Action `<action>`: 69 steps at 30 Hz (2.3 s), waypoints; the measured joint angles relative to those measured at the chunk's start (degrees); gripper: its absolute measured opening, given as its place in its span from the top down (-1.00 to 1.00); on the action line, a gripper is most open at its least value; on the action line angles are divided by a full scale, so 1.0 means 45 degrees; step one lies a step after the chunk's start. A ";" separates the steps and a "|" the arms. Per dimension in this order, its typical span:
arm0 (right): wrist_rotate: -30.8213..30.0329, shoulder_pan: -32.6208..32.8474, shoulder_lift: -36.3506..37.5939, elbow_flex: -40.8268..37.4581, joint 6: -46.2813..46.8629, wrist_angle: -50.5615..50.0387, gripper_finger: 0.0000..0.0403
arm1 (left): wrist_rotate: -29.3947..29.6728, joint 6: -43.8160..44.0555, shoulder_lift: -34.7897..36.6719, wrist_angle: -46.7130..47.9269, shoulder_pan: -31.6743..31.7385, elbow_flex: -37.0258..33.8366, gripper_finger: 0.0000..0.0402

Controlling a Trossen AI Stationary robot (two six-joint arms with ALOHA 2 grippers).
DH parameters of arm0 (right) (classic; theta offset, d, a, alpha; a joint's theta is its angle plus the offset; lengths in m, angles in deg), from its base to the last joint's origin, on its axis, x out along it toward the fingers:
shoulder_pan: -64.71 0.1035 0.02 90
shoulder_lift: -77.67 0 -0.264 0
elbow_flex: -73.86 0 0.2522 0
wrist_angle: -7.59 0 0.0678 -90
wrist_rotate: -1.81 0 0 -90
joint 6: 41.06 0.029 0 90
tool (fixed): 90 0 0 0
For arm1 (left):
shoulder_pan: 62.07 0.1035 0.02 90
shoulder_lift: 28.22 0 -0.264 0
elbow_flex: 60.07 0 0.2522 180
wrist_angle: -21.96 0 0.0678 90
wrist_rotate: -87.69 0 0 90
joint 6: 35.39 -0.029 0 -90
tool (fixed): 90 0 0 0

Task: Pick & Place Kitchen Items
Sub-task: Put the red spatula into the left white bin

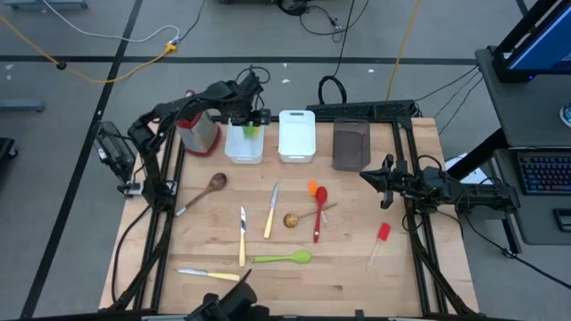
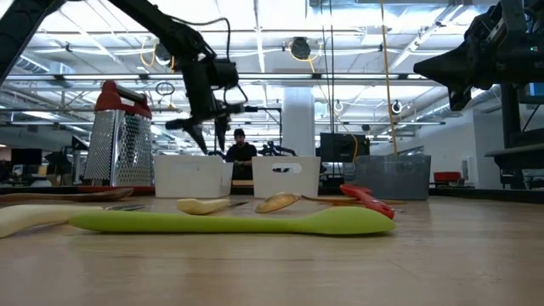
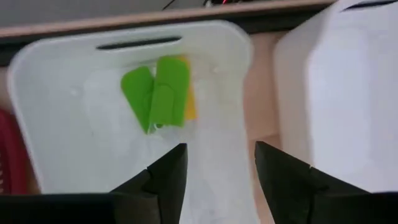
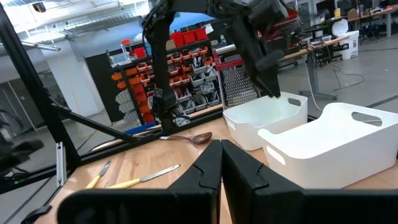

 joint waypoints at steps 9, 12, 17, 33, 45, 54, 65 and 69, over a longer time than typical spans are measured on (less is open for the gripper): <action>0.0014 -0.0001 0.0000 0.0000 0.0000 0.0015 0.98 | 0.0233 0.0137 0.2003 -0.0086 -0.2046 0.0000 0.15; 0.0023 -0.0002 0.0000 0.0000 0.0000 0.0056 0.98 | 0.0594 -0.0183 0.2306 -0.0087 -0.2992 0.0000 0.16; 0.0033 -0.0003 0.0000 0.0000 0.0299 0.0110 0.98 | 0.1200 -0.1256 0.2431 -0.0171 -0.4545 0.0000 0.16; 0.0023 -0.0005 0.0000 0.0000 0.3396 0.0102 0.98 | 0.4374 -0.0702 0.2426 -0.0722 -0.7929 0.0000 0.16; 0.0043 -0.0005 0.0000 0.0000 0.3551 0.0092 0.98 | 0.2938 -0.1276 0.2426 -0.2782 -0.8572 -0.0465 0.16; 0.1705 -0.0005 0.0000 0.0000 0.4862 0.0068 0.98 | 0.2348 -0.1181 0.2471 -0.6100 -0.9186 -0.2609 0.16; 0.1245 -0.0005 -0.0362 -0.0006 0.5494 -0.0004 0.98 | 0.2961 -0.0781 0.5126 -0.8994 -1.0454 -0.6531 0.16; 0.1325 0.0019 -0.1065 0.0002 0.5534 0.0208 0.98 | 0.3604 -0.0414 0.6777 -0.9242 -1.0941 -0.8182 0.16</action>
